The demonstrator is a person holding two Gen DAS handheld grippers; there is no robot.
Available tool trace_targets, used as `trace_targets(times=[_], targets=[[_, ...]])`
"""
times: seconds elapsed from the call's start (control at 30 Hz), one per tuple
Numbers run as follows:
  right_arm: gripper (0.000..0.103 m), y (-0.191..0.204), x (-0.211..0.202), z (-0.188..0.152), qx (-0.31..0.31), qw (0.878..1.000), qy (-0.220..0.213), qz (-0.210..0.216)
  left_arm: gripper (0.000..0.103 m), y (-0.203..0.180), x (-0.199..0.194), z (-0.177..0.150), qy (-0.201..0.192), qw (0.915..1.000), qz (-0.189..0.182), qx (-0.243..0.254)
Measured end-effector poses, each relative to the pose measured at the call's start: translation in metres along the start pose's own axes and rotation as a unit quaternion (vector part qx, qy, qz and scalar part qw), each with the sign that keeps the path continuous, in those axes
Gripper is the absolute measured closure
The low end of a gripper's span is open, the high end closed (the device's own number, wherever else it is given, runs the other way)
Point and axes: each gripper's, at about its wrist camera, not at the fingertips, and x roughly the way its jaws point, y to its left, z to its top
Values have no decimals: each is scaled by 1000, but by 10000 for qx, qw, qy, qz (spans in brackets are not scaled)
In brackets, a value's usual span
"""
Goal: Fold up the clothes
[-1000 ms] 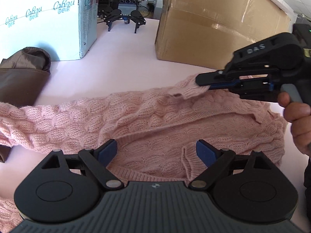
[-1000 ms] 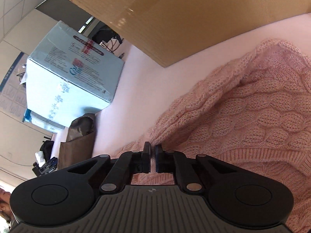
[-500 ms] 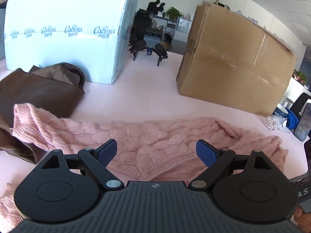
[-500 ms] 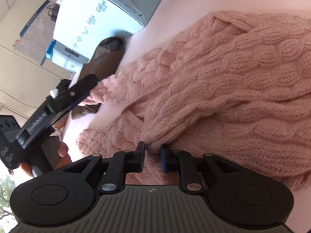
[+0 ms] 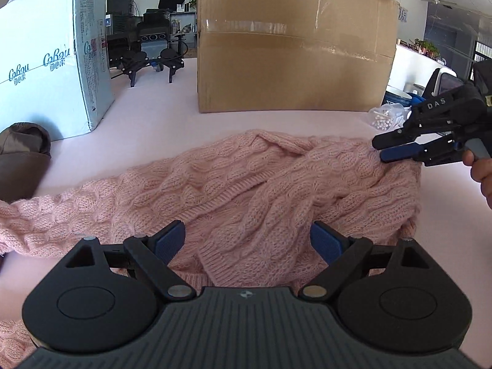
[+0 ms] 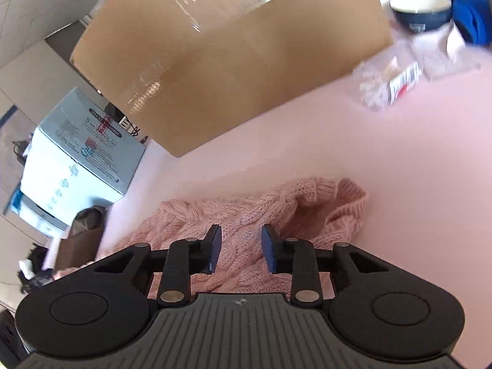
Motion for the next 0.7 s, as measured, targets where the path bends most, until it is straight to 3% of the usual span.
trace_targets(times=[0.1, 0.2, 0.27, 0.3, 0.33, 0.4, 0.47, 0.53, 0.6, 0.63, 0.7], targets=[[81, -4, 9, 12, -107, 9973, -542, -494, 15, 2, 9, 0, 176, 9998, 121, 17], [80, -8, 9, 13, -154, 9967, -655, -462, 15, 21, 19, 0, 386, 9981, 85, -469], [67, -14, 2, 14, 15, 9979, -638, -78, 15, 40, 13, 1, 304, 9948, 73, -972], [56, -14, -4, 15, 14, 9979, -631, 148, 15, 46, 9, 1, 271, 9936, 100, -1092], [50, -13, -10, 15, -39, 9977, -594, 318, 15, 51, 2, 0, 186, 9932, 169, -1139], [48, -5, -31, 10, -216, 9964, -509, 644, 16, 62, -27, -4, -196, 9902, 769, -1152], [38, -1, -46, 1, -238, 9961, -495, 686, 15, 70, -55, -12, -384, 9787, 1529, -1313], [36, -2, -57, -12, -253, 9963, -449, 686, 15, 83, -89, -30, -379, 9627, 2181, -1554], [36, -4, -60, -19, -318, 9971, -359, 583, 15, 98, -116, -48, -189, 9536, 2396, -1813], [36, -4, -59, -22, -342, 9976, -310, 508, 15, 110, -129, -58, 6, 9435, 2546, -2120], [37, -17, -58, -25, -163, 9993, -56, 345, 15, 135, -150, -80, 336, 9150, 2850, -2836]])
